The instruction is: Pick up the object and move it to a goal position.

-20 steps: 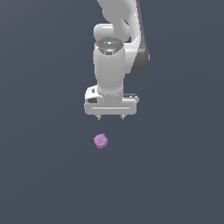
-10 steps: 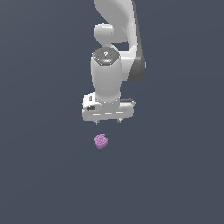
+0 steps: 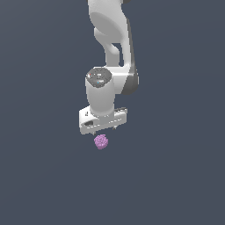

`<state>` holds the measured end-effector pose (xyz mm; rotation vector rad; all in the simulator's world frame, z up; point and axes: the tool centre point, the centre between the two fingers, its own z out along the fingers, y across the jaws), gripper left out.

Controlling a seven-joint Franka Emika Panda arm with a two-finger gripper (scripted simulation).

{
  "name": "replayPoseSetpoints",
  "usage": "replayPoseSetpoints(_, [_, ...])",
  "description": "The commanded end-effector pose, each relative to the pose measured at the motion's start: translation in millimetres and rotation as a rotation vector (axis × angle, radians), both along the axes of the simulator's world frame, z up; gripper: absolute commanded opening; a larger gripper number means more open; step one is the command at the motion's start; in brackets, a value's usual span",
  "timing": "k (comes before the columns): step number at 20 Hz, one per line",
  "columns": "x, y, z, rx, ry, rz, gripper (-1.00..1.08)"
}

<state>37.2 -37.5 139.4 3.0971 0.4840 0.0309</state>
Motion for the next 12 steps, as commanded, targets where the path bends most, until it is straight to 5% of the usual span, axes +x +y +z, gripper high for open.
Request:
replayPoseSetpoints(1, [2.9,-5.8,-12.4,-0.001,0.005,0.057,1.00])
replayPoseSetpoints(12, [8.6,-21.0,-45.3,0.001,0.019,0.201,1.00])
